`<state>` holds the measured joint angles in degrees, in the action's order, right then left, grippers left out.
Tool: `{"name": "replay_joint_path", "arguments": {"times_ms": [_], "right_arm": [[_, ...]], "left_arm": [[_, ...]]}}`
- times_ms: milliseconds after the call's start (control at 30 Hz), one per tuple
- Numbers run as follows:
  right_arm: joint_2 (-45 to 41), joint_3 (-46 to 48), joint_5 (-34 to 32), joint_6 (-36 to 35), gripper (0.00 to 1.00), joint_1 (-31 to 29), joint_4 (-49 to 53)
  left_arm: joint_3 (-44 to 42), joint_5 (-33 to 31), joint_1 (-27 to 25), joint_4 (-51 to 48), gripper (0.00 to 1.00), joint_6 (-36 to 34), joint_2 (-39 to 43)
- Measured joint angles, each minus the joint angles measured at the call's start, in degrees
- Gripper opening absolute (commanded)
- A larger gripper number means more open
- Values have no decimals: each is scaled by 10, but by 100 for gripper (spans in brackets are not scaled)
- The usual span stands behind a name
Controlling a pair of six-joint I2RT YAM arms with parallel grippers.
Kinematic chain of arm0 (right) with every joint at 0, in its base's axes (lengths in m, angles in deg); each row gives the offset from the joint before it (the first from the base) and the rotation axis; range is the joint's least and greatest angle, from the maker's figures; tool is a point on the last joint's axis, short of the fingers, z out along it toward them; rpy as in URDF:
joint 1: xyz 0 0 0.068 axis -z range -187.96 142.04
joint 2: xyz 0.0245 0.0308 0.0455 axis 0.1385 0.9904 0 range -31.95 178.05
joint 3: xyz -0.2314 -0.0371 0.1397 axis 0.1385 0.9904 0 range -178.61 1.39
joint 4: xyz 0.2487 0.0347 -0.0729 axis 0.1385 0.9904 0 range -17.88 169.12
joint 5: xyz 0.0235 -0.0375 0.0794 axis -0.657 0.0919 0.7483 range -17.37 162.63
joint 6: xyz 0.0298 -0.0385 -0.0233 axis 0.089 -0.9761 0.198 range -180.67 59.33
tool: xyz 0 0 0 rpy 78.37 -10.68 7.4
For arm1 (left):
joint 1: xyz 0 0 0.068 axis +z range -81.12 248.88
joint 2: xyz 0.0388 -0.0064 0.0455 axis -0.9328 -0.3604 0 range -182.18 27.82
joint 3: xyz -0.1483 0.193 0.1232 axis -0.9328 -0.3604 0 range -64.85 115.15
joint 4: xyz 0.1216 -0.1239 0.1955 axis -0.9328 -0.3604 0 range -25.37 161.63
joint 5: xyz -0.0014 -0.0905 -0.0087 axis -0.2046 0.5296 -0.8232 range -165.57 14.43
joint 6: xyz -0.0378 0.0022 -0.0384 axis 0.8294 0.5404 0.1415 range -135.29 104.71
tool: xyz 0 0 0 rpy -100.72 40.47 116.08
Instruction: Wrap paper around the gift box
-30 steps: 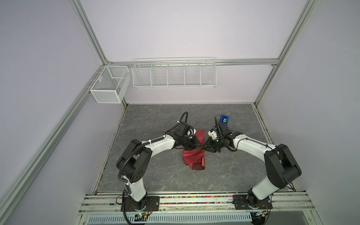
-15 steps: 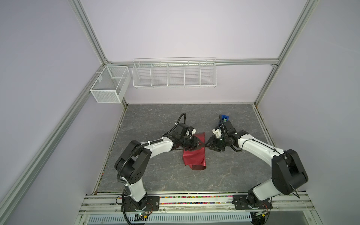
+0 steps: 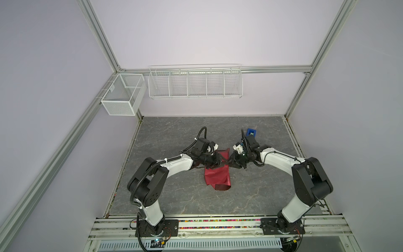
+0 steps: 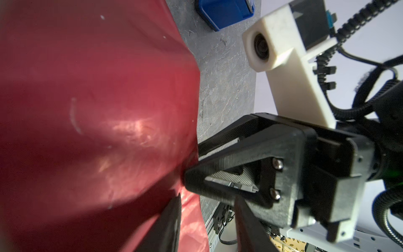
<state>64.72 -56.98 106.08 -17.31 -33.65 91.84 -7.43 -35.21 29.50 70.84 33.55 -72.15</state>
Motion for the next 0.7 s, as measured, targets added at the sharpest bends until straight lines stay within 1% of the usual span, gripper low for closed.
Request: {"name": "replay_joint_path", "arguments": {"times_ms": [67,167,300,433,533,600,700], "right_arm": [[0,-1,0,-2,24,0,1],[0,-1,0,-5,24,0,1],[0,-1,-2,-9,24,0,2],[0,-1,-2,-12,24,0,2],[-1,-1,-2,-14,24,0,2],[-1,-1,-4,-14,24,0,3],[-3,-1,-6,-14,23,0,4]], "left_arm": [[0,-4,0,-9,42,-1,5],[12,-22,0,-63,45,-17,21],[61,-77,0,-186,50,-67,50],[103,-141,6,-276,55,-118,89],[110,-181,19,-322,57,-150,110],[108,-205,30,-352,59,-167,110],[94,-220,42,-370,61,-184,100]]}}
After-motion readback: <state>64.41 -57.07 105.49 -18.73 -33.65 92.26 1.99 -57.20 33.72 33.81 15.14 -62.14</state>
